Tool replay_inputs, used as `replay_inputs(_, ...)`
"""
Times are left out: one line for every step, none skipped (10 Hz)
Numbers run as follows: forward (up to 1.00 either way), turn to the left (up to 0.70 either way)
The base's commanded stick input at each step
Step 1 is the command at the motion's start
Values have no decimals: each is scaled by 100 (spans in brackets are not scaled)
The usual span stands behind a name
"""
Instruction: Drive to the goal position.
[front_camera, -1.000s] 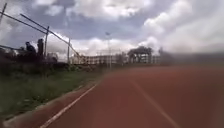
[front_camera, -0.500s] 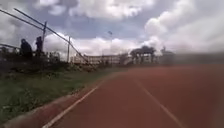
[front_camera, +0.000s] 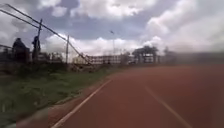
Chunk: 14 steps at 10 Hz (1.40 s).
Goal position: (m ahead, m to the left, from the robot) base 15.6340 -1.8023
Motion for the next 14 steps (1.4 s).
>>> replay_inputs(100,-37)
replay_inputs(100,-37)
replay_inputs(100,-37)
replay_inputs(100,-32)
replay_inputs(100,-7)
replay_inputs(100,0)
replay_inputs(100,0)
replay_inputs(100,0)
replay_inputs(100,0)
replay_inputs(100,0)
replay_inputs(100,0)
replay_inputs(100,0)
replay_inputs(100,0)
replay_inputs(100,0)
